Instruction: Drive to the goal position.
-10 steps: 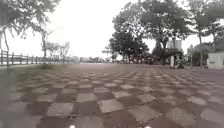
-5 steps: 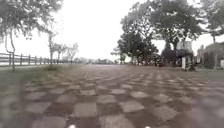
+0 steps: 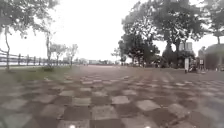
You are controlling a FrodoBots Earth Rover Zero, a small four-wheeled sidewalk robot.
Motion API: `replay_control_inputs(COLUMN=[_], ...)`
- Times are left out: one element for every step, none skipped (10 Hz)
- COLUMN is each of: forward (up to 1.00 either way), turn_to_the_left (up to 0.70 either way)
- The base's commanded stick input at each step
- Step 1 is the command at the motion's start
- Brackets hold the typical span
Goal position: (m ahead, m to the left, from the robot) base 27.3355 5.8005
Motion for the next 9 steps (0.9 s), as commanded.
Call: replay_control_inputs(forward=[0.85,0.85,0.85,0.85,0.85,0.85,0.85,0.85,0.85], turn_to_the_left=[0.19,0.02,0.00,0.00,0.00,0.00,0.00,0.00,0.00])
